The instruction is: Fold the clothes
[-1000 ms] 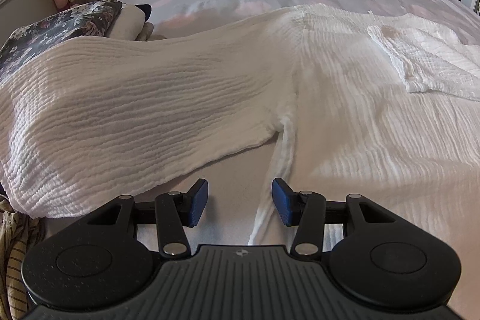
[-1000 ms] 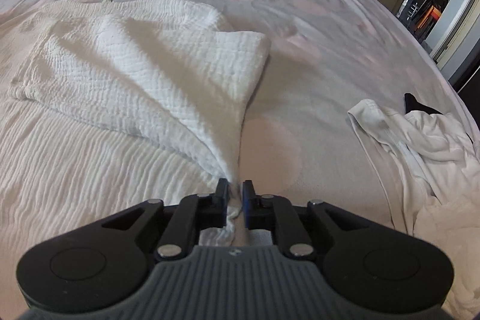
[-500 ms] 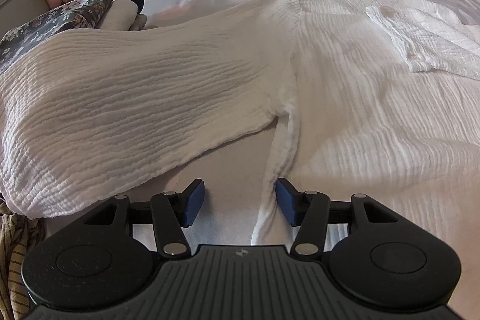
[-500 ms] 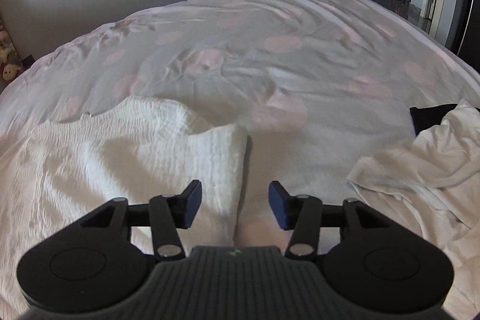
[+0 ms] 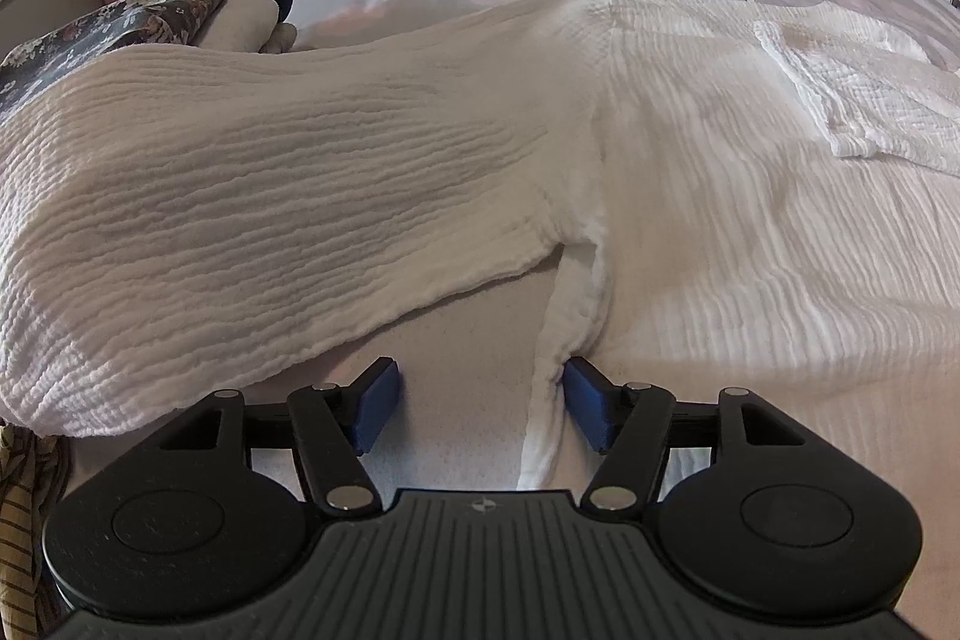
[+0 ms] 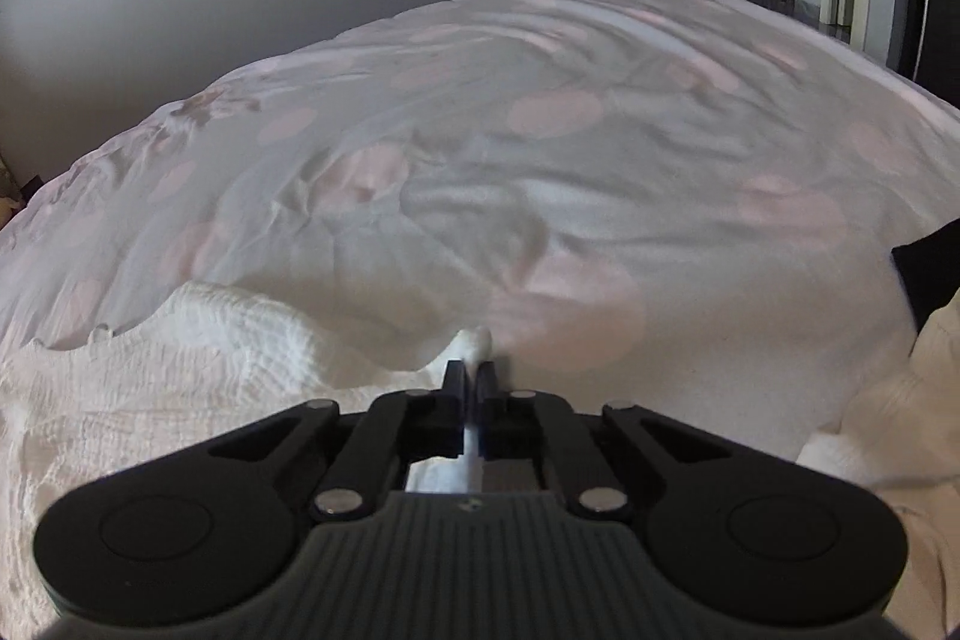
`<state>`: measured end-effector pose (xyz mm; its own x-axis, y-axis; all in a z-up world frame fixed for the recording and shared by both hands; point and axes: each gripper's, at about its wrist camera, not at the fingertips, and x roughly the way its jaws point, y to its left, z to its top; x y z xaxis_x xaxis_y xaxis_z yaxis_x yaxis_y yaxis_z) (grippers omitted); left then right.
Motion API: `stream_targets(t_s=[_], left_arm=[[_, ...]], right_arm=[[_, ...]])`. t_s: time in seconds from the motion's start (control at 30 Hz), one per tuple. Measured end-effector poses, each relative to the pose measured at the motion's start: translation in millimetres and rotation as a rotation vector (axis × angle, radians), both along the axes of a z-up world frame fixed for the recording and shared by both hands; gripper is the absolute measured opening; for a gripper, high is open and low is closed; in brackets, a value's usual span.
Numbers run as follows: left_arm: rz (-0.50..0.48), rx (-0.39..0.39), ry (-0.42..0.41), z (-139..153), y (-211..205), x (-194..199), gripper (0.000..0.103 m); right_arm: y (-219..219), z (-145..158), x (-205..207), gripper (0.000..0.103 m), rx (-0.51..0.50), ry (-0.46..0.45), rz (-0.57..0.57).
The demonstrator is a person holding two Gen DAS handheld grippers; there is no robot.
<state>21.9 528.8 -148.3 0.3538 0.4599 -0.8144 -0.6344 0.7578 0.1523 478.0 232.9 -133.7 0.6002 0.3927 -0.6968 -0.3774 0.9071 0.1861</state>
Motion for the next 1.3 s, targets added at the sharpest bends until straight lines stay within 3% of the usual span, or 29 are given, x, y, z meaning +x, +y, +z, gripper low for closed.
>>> stream_targets(t_s=[0.23,0.3,0.37,0.6,0.67,0.97,1.3], left_arm=[[-0.001,0.003,-0.002,-1,1,1,0.061],[-0.002,0.013,-0.004,2,-1,0,0.061],[-0.005,0.027,-0.008,7,-4,-2,0.061],[-0.013,0.08,-0.024,24,-13,-9,0.06],[0.005,0.097,-0.051,35,-16,-18,0.06],[0.221,0.163,-0.144,72,5,-86,0.061],[0.524,0.142,-0.283,68,71,-155,0.061]], right_arm=[[-3,-4,2,0.008,-0.026,0.004,-0.004],[-6,2,-5,0.024,-0.031,0.003,-0.009],[-14,10,-18,0.025,-0.017,0.0,-0.014],[-24,27,-117,0.049,0.039,0.068,0.11],[-22,28,-153,0.051,0.052,0.092,0.167],[9,23,-282,0.06,0.021,0.106,0.414],[33,-4,-348,0.062,-0.033,0.104,0.451]])
